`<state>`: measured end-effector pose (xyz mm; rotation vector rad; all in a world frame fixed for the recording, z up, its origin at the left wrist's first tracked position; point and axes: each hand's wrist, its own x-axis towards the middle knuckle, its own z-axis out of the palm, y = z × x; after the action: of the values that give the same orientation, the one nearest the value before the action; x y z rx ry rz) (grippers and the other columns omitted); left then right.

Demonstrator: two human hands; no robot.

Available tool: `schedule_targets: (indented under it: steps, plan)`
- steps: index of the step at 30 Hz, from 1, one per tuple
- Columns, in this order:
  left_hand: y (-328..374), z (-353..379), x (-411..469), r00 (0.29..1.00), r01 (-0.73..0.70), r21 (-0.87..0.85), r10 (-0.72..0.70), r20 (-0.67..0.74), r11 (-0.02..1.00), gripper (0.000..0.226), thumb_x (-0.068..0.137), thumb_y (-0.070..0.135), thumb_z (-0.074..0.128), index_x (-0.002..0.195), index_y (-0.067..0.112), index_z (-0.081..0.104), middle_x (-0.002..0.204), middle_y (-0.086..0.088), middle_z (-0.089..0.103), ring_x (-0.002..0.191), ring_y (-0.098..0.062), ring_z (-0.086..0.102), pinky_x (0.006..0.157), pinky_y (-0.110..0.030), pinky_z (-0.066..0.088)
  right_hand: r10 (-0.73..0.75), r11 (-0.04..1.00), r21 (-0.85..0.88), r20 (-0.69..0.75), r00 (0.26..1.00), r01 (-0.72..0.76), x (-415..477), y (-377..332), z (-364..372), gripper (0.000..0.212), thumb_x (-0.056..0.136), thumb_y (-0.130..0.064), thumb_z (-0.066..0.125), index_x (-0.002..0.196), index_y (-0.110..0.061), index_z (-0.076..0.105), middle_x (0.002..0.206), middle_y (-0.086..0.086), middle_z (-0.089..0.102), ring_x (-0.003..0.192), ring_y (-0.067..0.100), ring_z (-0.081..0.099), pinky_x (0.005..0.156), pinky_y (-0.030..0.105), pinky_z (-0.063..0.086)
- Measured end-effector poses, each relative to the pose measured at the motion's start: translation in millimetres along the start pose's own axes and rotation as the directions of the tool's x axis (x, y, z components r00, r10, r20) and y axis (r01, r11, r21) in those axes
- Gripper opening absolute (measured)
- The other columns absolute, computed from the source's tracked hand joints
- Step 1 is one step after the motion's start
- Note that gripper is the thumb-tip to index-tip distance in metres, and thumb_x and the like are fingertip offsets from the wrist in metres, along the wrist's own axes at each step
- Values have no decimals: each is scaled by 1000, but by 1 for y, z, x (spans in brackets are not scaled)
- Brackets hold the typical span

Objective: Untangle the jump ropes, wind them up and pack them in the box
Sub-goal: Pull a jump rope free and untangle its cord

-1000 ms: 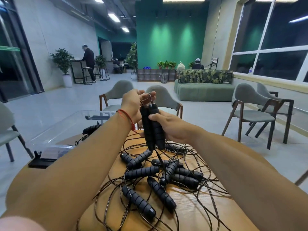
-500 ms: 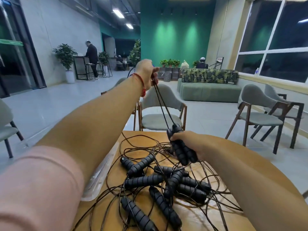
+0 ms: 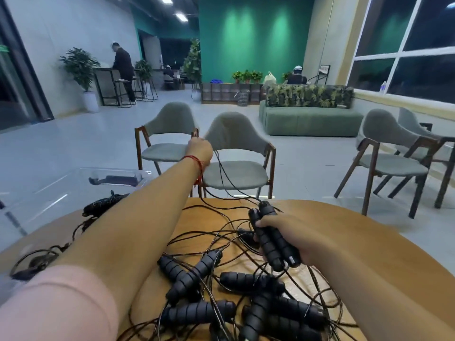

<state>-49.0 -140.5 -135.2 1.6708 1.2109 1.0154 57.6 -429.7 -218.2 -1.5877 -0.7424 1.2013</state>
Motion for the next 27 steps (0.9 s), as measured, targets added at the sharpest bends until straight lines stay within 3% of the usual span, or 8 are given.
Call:
schedule_targets:
  steps: [3,4,7,11,17,21,24,27]
  plan:
    - [-15,-11,6,855,-121,-351,-83,-513,929,38,108,8,35,142,8,53,121,-8,64,107,-23,62,79,-22,41,21,999,43,13,1000,-22,17,9,-5,37,94,-21,74,124,0,65,107,24,78,85,39,74,89,54,61]
    - [-22,-11,11,848,-115,-370,-103,-521,922,40,108,8,34,145,9,49,126,-11,63,110,-26,63,79,-23,43,26,998,50,12,1000,-26,23,13,-8,39,94,-21,74,125,0,64,108,24,78,85,39,74,90,55,60]
    - [-56,2,21,984,100,-119,-115,-136,988,44,101,8,49,145,5,49,134,-20,63,119,-36,65,99,-41,56,30,995,98,18,999,-32,36,19,-10,43,93,-22,75,128,0,62,111,25,77,88,40,74,93,58,59]
    - [-86,27,-12,950,14,265,-96,297,964,31,101,25,58,129,12,61,117,-10,66,92,-19,62,76,-34,52,51,982,180,22,998,-54,55,22,-9,60,84,-31,81,132,-1,63,112,25,76,92,40,74,93,55,60]
    - [-116,38,-54,983,16,292,-69,171,956,51,107,36,48,155,25,36,141,-8,60,117,-29,62,95,-38,50,34,979,199,66,997,-47,71,25,6,64,82,-28,84,138,-11,56,119,27,74,95,42,75,87,56,61]
    - [-122,36,-84,995,53,71,-58,83,996,64,106,21,50,164,22,23,153,-7,47,96,-15,64,71,-25,50,7,996,87,131,991,-19,70,25,18,54,86,-32,81,133,-17,59,122,22,74,102,39,75,98,61,59]
    - [-125,31,-92,994,4,-138,-18,-105,990,54,104,9,47,155,25,38,151,4,43,127,-15,54,100,-33,50,-4,972,-231,213,977,54,65,26,37,37,89,-41,75,122,-29,62,117,11,75,107,32,74,96,50,61]
    - [-104,24,-82,973,-155,-189,116,-201,970,34,107,8,42,133,22,58,132,8,60,121,-8,56,104,-33,48,35,949,-311,243,969,44,72,37,49,25,85,-43,75,105,-30,68,108,10,78,105,34,75,101,54,60]
